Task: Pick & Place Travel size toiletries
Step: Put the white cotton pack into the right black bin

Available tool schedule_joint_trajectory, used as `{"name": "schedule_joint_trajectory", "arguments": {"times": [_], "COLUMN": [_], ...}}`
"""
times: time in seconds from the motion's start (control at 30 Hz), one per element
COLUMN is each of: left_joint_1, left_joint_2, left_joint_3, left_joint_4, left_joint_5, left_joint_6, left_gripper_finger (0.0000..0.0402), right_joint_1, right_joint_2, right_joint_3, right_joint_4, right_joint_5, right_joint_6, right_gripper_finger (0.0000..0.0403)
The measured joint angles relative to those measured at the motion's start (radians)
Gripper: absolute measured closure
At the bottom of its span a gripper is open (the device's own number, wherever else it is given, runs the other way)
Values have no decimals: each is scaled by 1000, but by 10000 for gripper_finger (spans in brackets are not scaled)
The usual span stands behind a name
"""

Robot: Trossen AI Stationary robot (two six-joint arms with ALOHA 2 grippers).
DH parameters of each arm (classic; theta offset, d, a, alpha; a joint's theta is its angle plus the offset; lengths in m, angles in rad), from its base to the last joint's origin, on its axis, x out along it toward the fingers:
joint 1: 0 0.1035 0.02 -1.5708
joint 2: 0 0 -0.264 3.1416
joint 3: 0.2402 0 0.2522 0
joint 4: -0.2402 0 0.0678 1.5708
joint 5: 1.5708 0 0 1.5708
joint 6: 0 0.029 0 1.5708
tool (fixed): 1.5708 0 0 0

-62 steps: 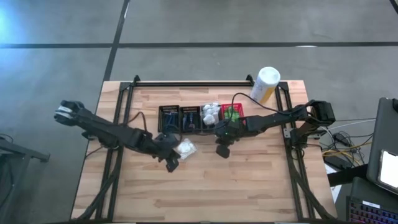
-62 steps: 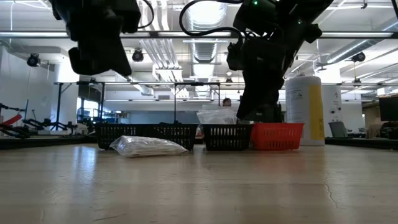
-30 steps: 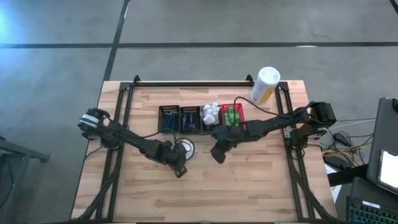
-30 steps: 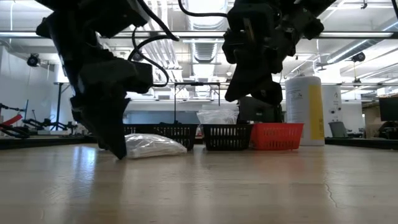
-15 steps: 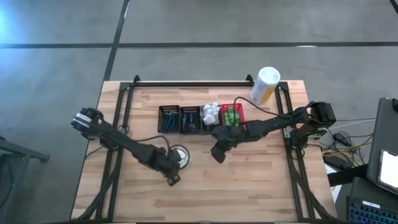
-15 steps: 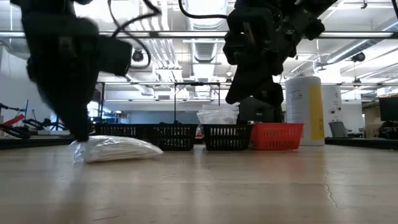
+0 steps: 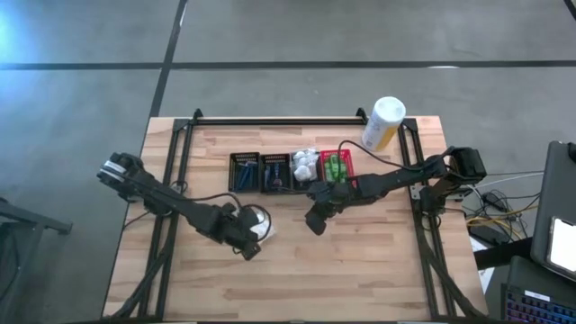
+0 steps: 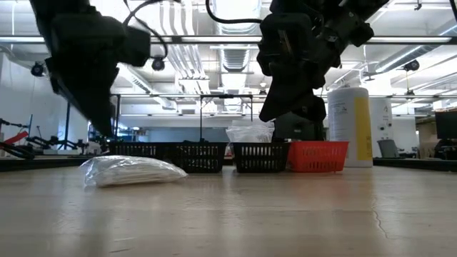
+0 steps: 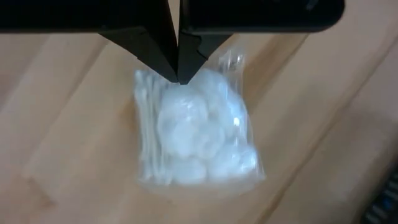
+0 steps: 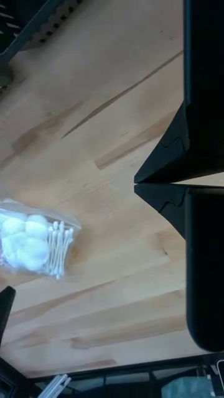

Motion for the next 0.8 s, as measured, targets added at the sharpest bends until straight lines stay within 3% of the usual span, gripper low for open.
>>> {"name": "schedule_joint_trajectory", "arguments": {"times": [0.17,0.43,0.8], "left_joint_1": [0,3,8], "left_joint_2": [3,3,4], "left_joint_3": [-40,-101,-171], "left_joint_4": [6,97,199], "left_joint_5": [78,86,88], "left_joint_6": [-36,-49,-53], "left_gripper_finger": [390,390,390], "right_joint_1": [0,0,-3], "right_joint_2": [1,74,100], "right_joint_3": [-1,-2,15], "right_joint_4": [0,24,151], "right_joint_5": [-7,-64,-84], "right_joint_6": [0,0,25], "right_gripper_finger": [394,392,343]}}
